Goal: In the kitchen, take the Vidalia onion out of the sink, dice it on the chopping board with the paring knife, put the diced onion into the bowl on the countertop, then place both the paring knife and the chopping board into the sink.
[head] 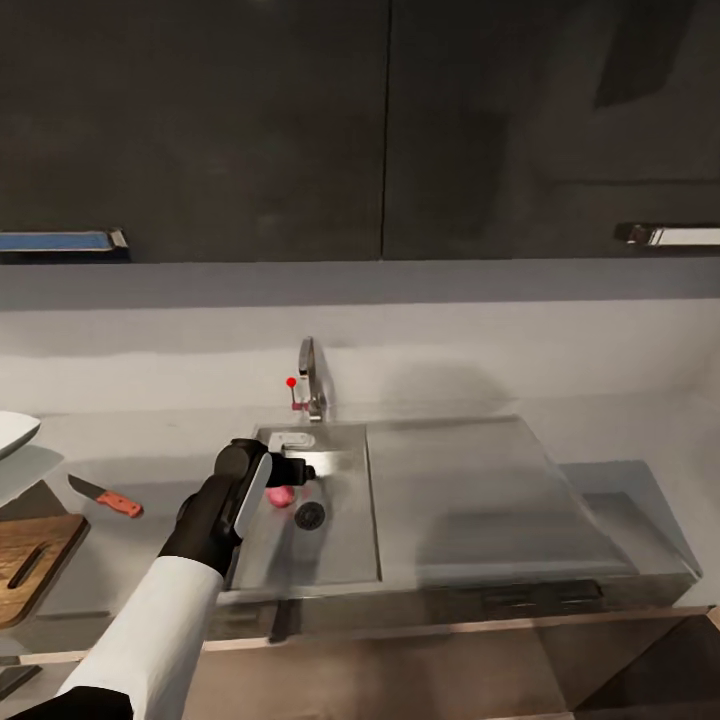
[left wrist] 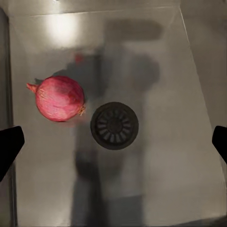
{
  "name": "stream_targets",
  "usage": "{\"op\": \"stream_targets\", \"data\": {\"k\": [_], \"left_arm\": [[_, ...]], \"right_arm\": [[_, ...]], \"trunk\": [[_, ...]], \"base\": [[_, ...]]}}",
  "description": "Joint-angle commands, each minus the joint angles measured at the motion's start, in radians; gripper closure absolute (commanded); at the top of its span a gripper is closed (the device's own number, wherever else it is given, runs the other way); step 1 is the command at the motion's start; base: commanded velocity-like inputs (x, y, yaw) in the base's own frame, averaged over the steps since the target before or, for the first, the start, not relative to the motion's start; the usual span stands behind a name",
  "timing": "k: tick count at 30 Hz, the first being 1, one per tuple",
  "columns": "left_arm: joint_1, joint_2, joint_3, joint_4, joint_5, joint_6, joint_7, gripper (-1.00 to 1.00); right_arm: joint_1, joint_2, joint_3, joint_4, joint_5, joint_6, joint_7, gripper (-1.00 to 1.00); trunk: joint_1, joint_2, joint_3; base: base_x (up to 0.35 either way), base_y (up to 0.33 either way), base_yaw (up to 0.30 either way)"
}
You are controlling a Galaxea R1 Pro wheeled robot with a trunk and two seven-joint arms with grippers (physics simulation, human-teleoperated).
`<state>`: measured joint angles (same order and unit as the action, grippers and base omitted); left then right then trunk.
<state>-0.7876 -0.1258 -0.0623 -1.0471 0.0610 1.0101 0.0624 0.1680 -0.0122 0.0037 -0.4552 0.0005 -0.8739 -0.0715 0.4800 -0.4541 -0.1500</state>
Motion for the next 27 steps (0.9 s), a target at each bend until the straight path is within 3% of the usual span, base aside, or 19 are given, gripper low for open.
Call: {"op": "stream_targets", "data": {"k": [1,21,27], "left_arm": [[-0.001,0.0,-0.001,-0.001,0.006,0.004,0.007,-1.0],[-0.001,0.0,0.006,0.014,0.006,-0.001,0.009,-1.0],[-0.001,0.0,0.006,0.015,0.006,-0.001,0.008,-1.0]], "right_arm": [[0.001,0.0,0.001,-0.002,0.001,0.0,-0.004,-1.0],[0.001,0.0,0.001,-0.002,0.001,0.0,-0.004,-1.0],[0.0,0.0,0.001,-0.002,0.001,0.0,-0.004,-1.0]], "trunk": [[0.001,-0.002,-0.003],[0.001,-0.002,-0.035],[0.001,-0.002,-0.045]], "base": [[0.072,0.062,0.0],[0.007,0.005,0.0],[0.17,0.0,0.0]]}}
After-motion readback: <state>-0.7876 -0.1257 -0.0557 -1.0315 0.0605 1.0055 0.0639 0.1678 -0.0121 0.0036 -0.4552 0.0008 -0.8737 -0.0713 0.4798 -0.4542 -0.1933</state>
